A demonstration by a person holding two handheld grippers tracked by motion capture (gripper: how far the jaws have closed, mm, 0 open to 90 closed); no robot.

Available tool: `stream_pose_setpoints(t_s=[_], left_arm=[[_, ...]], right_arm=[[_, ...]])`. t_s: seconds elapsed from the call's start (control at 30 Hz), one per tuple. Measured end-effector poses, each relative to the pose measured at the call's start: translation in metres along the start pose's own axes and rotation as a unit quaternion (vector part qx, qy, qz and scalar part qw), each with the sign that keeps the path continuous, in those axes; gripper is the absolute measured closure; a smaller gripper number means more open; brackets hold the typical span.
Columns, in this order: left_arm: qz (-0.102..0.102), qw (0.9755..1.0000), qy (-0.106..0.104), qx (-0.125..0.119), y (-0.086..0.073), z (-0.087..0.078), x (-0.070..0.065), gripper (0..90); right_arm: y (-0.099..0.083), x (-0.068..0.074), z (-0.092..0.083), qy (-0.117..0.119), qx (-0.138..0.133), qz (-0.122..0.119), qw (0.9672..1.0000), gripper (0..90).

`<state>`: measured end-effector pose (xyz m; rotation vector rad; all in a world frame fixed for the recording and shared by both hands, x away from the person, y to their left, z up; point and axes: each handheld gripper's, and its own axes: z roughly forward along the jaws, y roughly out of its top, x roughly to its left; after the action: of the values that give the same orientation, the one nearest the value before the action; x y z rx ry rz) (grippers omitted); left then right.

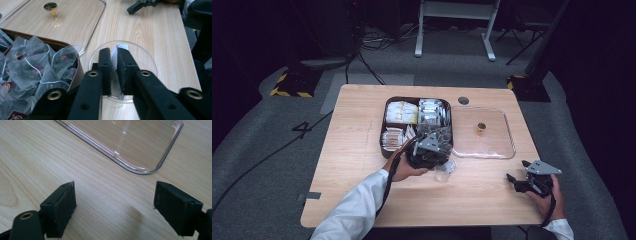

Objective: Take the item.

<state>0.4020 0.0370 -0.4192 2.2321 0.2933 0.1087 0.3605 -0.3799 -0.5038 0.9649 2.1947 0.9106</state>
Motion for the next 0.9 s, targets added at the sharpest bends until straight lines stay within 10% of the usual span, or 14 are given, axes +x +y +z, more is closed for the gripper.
stream_pose_setpoints(t_s=[0.9], left_arm=[[0.009, 0.9985, 0.052, -0.009, 0.006, -0.021, 0.004, 47.2]], right_arm=[[0.0, 0.0, 0.0, 0.0, 0.0, 0.001, 1.0, 18.2]])
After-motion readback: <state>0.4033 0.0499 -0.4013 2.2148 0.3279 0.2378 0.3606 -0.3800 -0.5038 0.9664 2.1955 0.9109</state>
